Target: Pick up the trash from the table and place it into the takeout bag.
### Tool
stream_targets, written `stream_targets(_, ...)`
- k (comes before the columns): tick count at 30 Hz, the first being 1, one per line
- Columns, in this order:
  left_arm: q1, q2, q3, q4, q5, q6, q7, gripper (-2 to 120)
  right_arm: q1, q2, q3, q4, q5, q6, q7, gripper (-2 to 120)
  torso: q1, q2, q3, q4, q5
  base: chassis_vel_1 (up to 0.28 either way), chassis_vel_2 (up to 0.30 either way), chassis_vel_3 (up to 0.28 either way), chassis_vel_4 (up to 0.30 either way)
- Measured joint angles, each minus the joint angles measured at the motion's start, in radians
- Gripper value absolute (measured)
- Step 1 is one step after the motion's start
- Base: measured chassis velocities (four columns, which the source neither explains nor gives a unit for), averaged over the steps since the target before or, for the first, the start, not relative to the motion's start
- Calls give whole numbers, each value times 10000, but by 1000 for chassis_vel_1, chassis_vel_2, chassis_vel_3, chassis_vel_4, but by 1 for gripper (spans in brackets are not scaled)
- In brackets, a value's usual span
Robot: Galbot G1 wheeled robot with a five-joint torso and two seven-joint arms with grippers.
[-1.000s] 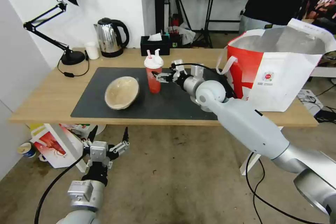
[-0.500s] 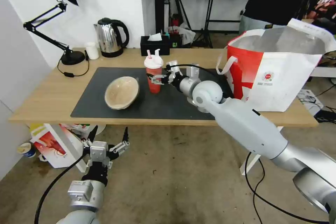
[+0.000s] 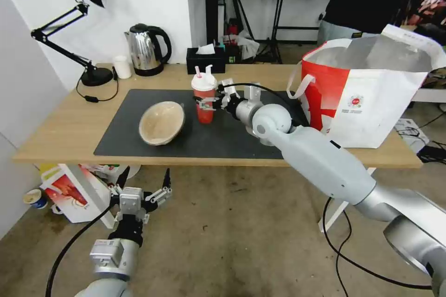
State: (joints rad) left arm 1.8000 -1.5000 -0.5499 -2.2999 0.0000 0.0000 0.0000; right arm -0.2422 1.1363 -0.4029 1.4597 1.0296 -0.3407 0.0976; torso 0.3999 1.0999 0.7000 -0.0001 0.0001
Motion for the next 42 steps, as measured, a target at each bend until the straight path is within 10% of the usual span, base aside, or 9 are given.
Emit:
stream_targets(27,0,0,0,0,0,0,0,100,376,585,-228,-928,-54,57,-337,99,1,1,0,2,-1,0,0,0,0)
stream_targets(42,0,0,0,0,0,0,0,100,131,517,-226,-963,-77,138,-447,51,0,1,0,0,0,0,0,0,0)
